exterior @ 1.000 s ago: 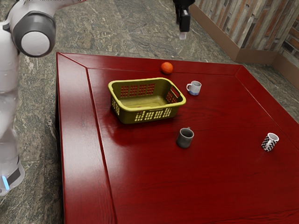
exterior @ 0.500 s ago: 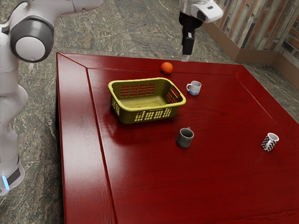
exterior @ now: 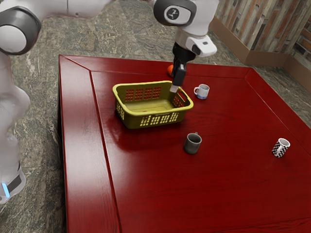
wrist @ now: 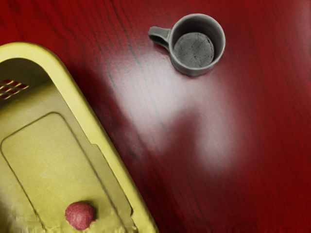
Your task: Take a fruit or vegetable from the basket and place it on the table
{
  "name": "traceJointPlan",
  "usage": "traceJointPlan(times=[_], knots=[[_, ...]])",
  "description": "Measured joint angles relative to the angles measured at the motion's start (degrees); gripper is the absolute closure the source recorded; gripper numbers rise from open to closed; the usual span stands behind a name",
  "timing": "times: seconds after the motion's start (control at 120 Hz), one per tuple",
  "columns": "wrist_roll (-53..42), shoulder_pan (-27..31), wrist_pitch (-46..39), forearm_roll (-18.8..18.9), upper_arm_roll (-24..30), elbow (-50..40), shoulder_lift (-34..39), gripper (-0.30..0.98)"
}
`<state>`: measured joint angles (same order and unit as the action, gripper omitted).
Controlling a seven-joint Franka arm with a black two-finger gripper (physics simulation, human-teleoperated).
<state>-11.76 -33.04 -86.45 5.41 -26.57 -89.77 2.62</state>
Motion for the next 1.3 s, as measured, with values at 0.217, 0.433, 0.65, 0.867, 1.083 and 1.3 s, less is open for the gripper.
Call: traceJointPlan(times=[0.217, 0.433, 0.65, 0.867, 1.083, 1.3], knots=[[5.48, 3.26, -2.37, 2.79, -1.82, -5.37, 2.50, 0.00], [9.30, 3.02, -4.24, 3.13, -2.82, -9.54, 2.54, 0.00], [12.02, 4.71, -6.67, 2.77, -2.96, -13.83, 2.54, 0.00], [13.91, 4.91, -9.85, 2.09, -4.33, -17.27, 2.63, 0.00], [15.26, 4.69, -12.35, 1.74, -5.48, -19.71, 2.92, 0.00], [16.04, 4.76, -15.79, 1.65, -7.33, -22.86, 2.98, 0.00]])
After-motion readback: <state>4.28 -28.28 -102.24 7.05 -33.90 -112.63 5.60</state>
